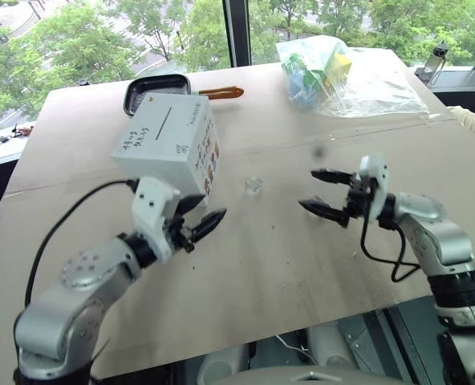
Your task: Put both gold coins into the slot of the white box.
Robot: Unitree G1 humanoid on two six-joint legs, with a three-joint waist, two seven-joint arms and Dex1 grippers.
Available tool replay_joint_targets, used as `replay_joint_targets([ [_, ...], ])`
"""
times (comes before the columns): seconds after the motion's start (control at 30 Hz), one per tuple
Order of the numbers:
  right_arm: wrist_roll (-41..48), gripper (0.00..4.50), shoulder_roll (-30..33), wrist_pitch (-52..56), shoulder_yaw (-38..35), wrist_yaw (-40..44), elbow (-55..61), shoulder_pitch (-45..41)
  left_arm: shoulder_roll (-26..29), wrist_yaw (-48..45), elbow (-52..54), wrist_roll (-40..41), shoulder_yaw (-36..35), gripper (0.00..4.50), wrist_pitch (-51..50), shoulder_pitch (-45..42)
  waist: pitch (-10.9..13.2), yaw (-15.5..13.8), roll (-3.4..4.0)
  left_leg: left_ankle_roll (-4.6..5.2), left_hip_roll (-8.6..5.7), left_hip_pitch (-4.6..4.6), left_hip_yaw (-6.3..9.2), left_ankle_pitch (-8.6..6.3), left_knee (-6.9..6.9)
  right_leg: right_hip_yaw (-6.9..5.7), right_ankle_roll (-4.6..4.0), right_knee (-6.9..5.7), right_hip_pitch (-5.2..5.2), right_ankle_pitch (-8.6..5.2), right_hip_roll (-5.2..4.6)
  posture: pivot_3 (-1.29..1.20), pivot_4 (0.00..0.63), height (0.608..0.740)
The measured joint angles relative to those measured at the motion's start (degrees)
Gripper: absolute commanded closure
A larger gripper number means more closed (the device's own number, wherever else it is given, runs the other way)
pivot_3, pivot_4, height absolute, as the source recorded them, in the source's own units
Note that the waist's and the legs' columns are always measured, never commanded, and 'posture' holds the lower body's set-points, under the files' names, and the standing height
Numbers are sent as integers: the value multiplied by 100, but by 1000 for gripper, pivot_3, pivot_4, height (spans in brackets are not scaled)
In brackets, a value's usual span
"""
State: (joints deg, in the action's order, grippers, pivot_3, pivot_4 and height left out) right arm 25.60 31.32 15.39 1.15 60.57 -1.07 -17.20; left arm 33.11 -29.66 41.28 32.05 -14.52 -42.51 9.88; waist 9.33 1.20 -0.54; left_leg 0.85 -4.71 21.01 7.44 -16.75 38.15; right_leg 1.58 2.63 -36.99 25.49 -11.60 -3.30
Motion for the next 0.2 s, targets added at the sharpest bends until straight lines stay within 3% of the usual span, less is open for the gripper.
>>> replay_joint_targets([
  [0.2,-222,0,338,-786,-137,468,-488,536,-148,-210,-742,-781,301,1582,1235,761,2,-52,0,30,1,-26,-21,-16,19,1,0,1,-28,1,-1,0,150,721],
])
